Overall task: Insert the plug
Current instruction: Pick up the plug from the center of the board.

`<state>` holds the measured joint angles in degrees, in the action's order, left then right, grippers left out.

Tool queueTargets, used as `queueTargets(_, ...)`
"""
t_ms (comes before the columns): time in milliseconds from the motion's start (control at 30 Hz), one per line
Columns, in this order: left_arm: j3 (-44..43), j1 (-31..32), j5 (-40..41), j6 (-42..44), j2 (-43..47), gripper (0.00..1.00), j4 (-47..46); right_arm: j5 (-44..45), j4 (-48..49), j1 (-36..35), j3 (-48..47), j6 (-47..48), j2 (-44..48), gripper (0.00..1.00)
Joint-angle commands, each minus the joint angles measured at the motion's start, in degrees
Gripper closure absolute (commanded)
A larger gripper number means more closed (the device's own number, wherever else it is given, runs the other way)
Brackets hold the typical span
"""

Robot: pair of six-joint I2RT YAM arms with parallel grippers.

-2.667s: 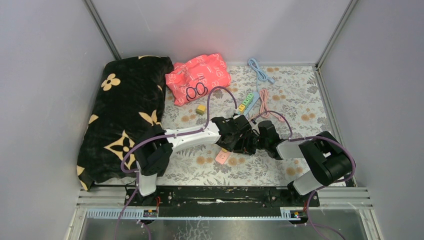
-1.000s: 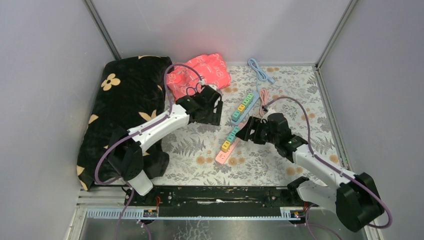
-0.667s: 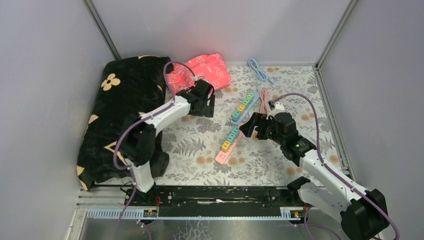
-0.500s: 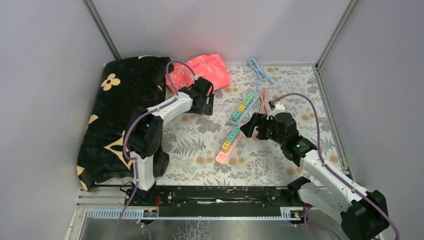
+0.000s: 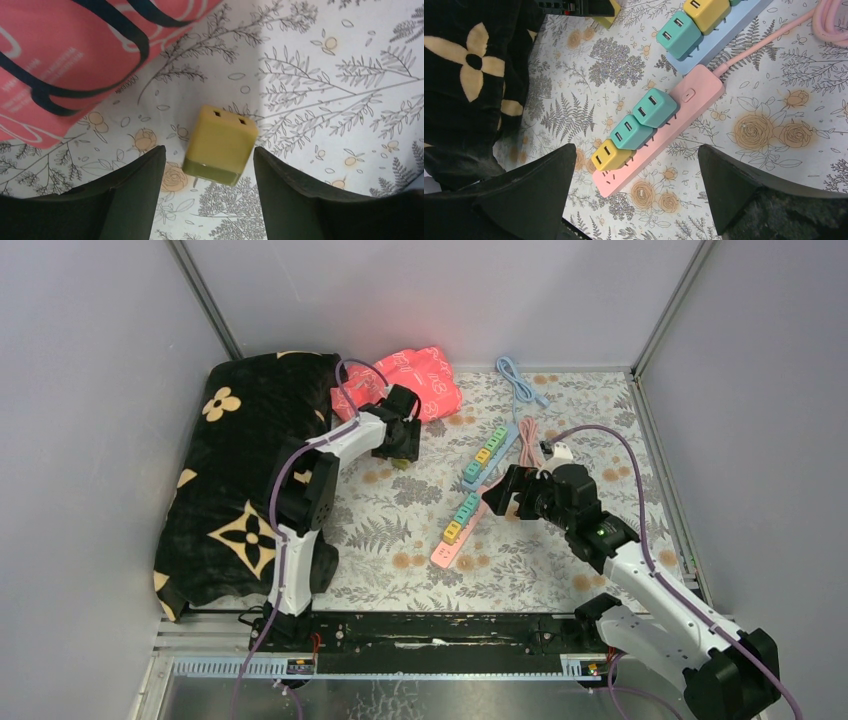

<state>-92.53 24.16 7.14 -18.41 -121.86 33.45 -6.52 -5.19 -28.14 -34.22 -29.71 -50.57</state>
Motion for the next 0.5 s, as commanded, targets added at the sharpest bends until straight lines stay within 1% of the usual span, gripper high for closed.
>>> queueTargets(0, -3.3, -1.0, -2.6, 1.1, -1.6, 0.3, 0.4, 0.8, 1.7, -0.3, 0.1, -1.0, 1.0, 0.01)
queueTargets(133, -5.6, -1.3, -2.6, 1.5, -4.3, 0.38, 1.8, -0.3, 2.4, -0.4, 0.0, -1.5, -0.2, 0.02)
queueTargets(367, -6.9, -1.2, -2.6, 1.6, -6.9, 0.42, 3.4, -0.5, 4.2, -0.4, 0.8, -2.1, -1.4, 0.03)
queueTargets(467, -6.7, -1.3, -3.0, 0.5, -7.1, 0.5, 3.5, -0.7, 5.2, -0.4, 1.1, -2.1, -2.1, 0.03)
